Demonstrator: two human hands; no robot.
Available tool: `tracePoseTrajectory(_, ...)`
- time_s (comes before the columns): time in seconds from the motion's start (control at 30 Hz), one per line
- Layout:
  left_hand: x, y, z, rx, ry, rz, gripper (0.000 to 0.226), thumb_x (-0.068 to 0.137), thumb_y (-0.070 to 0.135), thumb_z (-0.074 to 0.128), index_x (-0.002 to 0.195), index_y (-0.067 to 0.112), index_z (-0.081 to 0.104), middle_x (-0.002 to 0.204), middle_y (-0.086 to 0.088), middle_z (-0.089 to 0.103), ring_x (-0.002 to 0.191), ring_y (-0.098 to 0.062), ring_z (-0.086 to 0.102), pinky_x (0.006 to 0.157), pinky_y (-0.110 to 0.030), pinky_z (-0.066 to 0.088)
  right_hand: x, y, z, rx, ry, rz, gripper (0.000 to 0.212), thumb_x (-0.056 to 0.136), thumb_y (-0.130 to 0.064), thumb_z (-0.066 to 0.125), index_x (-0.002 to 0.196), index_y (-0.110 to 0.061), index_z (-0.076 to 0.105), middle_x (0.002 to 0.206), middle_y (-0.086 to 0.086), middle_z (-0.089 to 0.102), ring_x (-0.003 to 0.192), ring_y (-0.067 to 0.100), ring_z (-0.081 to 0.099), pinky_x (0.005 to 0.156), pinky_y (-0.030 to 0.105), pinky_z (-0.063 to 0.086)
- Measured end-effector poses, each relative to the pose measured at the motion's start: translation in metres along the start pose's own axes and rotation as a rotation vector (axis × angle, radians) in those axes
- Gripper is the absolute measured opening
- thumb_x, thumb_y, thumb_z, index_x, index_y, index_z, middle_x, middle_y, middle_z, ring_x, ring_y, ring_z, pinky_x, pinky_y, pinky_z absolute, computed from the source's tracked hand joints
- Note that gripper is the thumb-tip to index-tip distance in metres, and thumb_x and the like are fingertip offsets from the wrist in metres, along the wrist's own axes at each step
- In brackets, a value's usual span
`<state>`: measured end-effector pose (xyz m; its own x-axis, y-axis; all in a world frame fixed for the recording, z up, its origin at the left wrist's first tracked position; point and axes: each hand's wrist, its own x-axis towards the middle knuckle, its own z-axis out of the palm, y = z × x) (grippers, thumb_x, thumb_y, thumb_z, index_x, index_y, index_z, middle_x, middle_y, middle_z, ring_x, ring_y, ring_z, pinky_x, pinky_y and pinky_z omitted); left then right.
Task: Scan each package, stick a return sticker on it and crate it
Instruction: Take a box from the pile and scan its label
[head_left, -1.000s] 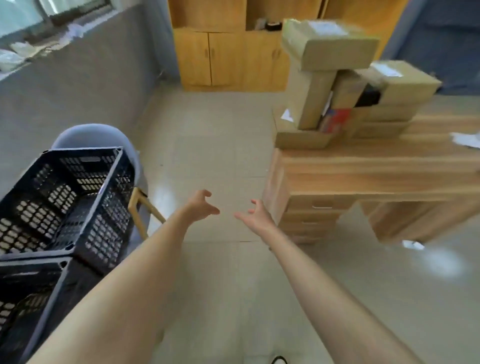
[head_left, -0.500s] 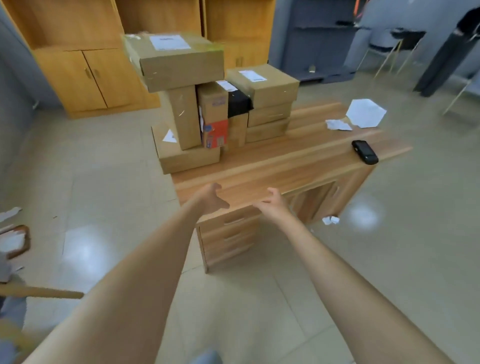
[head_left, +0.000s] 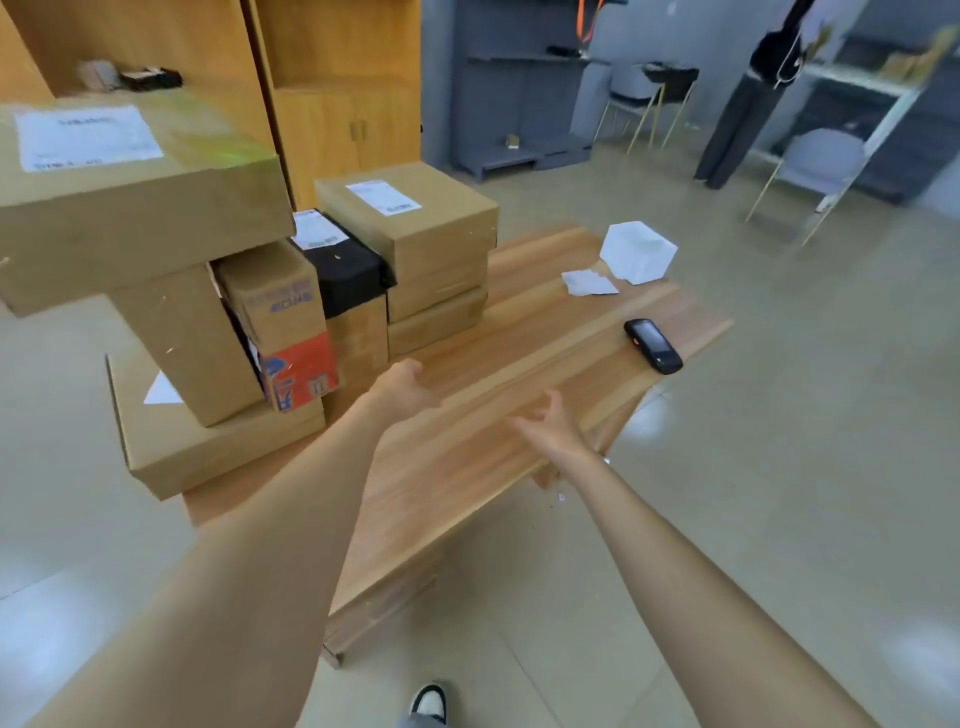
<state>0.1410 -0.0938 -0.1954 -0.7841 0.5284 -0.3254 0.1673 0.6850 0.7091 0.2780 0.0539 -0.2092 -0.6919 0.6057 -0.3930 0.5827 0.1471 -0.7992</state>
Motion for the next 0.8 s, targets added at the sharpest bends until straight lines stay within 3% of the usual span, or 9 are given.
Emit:
tracePoseTrajectory(0.1,0.045,0.027,-0.020,-0.071,0.104,0.040,0.064,0.090,0.016,0.063,0.145,0.013,0.032,0.141,-0.011,0.044,0.124,-0.025,0.047,0.090,-0.028,0.039,0.041,-0.027,-0.011,0.021,0.047,-0.008,0.080,0.088,-0.025,0.067,0.150,-0.015,0.017,0.146,0.011,0.040,0.130,0.026,0.043,0.108,0.036,0.037)
tracePoseTrajectory(0.23,0.087,0.054,-0.039,-0.178,0.321,0.097,0.050,0.091,0.022,0.061,0.136,0.018,0.043,0.119,-0.003,0.057,0.101,-0.018,0.053,0.083,-0.030,0.043,0.080,-0.046,-0.017,0.024,0.062,-0.019,0.077,0.089,-0.026,0.064,0.150,-0.016,0.018,0.139,0.011,0.044,0.119,0.022,0.048,0.094,0.027,0.036)
tracePoseTrajectory(0.33,0.115,0.061,-0.051,-0.200,0.417,0.102,0.046,0.089,0.026,0.063,0.131,0.018,0.047,0.110,-0.001,0.055,0.112,-0.022,0.051,0.089,-0.035,0.045,0.112,-0.062,-0.020,0.032,0.052,-0.032,0.079,0.089,-0.034,0.063,0.150,-0.018,0.016,0.147,0.011,0.038,0.131,0.025,0.043,0.102,0.032,0.035)
tracePoseTrajectory(0.5,0.158,0.071,-0.077,-0.153,0.581,0.050,0.055,0.087,0.035,0.064,0.134,0.015,0.043,0.127,-0.013,0.044,0.125,-0.029,0.033,0.099,-0.036,0.035,0.172,-0.097,-0.024,0.037,0.070,-0.127,0.083,0.088,-0.038,0.064,0.151,-0.016,0.014,0.156,0.006,0.023,0.141,0.024,0.028,0.111,0.036,0.027)
tracePoseTrajectory(0.57,0.177,0.074,-0.085,-0.199,0.615,0.004,0.058,0.086,0.035,0.064,0.136,0.015,0.041,0.132,-0.013,0.039,0.128,-0.029,0.030,0.097,-0.033,0.034,0.201,-0.113,-0.026,0.019,0.088,-0.168,0.087,0.087,-0.041,0.065,0.152,-0.016,0.013,0.157,0.006,0.020,0.142,0.024,0.024,0.112,0.037,0.025)
tracePoseTrajectory(0.63,0.197,0.076,-0.090,-0.261,0.639,-0.040,0.060,0.085,0.034,0.066,0.136,0.017,0.039,0.135,-0.011,0.036,0.128,-0.027,0.033,0.090,-0.031,0.037,0.231,-0.128,-0.027,0.006,0.094,-0.216,0.091,0.085,-0.046,0.065,0.152,-0.017,0.011,0.157,0.007,0.017,0.144,0.024,0.021,0.114,0.039,0.023)
tracePoseTrajectory(0.73,0.223,0.075,-0.096,-0.314,0.672,-0.085,0.067,0.084,0.036,0.067,0.139,0.018,0.035,0.136,-0.010,0.037,0.124,-0.025,0.042,0.096,-0.032,0.037,0.276,-0.149,-0.029,-0.013,0.061,-0.257,0.098,0.081,-0.052,0.067,0.153,-0.020,0.008,0.158,0.008,0.012,0.145,0.026,0.015,0.116,0.044,0.021)
tracePoseTrajectory(0.8,0.236,0.077,-0.098,-0.324,0.717,-0.129,0.069,0.085,0.035,0.067,0.142,0.016,0.032,0.137,-0.009,0.039,0.121,-0.023,0.045,0.092,-0.028,0.035,0.304,-0.164,-0.032,-0.051,0.039,-0.270,0.101,0.079,-0.056,0.067,0.153,-0.021,0.007,0.158,0.009,0.011,0.146,0.027,0.013,0.117,0.045,0.018)
